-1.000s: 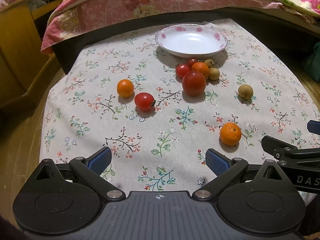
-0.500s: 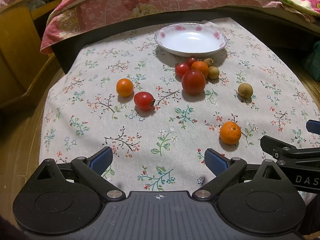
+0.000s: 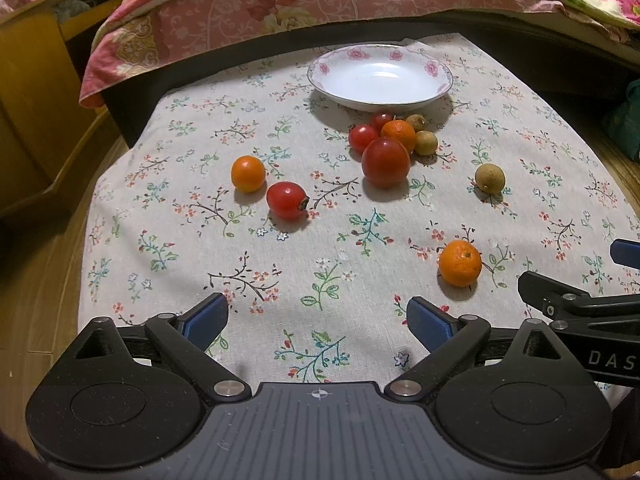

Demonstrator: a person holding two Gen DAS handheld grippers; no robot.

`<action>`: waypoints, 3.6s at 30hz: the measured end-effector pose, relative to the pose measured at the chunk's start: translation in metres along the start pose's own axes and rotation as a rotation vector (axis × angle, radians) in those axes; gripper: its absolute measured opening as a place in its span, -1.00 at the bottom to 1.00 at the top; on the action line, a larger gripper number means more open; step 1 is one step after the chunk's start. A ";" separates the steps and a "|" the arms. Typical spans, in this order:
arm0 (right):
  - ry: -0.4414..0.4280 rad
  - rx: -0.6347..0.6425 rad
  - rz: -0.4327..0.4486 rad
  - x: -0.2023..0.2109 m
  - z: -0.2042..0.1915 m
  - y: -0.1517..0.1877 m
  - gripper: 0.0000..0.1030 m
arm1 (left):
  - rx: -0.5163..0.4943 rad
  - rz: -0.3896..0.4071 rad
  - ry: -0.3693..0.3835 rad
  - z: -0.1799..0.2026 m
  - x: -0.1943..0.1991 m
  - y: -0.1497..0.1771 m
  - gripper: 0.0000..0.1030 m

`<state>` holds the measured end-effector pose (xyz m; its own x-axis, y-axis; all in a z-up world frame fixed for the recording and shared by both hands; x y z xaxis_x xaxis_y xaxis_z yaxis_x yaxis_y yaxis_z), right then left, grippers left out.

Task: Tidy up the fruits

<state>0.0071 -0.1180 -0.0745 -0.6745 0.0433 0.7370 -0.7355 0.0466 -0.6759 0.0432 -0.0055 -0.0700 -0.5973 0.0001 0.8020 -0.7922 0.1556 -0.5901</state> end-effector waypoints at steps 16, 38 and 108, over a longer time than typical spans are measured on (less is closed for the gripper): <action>-0.013 0.000 -0.016 -0.001 -0.002 0.000 0.96 | 0.002 -0.004 0.008 0.002 -0.001 0.003 0.83; -0.161 0.101 -0.045 -0.020 -0.035 -0.019 0.15 | 0.022 0.034 0.033 -0.019 -0.003 -0.009 0.79; -0.321 0.111 -0.005 -0.101 -0.019 -0.153 -0.40 | -0.052 0.111 0.194 0.001 -0.080 -0.133 -0.18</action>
<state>0.1886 -0.1104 -0.0457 -0.6438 -0.2737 0.7146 -0.7291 -0.0638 -0.6814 0.1962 -0.0275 -0.0551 -0.6412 0.2097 0.7382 -0.7123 0.1952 -0.6742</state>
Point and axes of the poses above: each gripper's, at about its wrist camera, not at the fingertips, and x roughly against the way its jaws point, z to its right, y to its underside, the point moved 7 cm from there along -x, roughly the way its jaws point, and after that the axes turned 2 degrees about x, right-handed, at the moved point
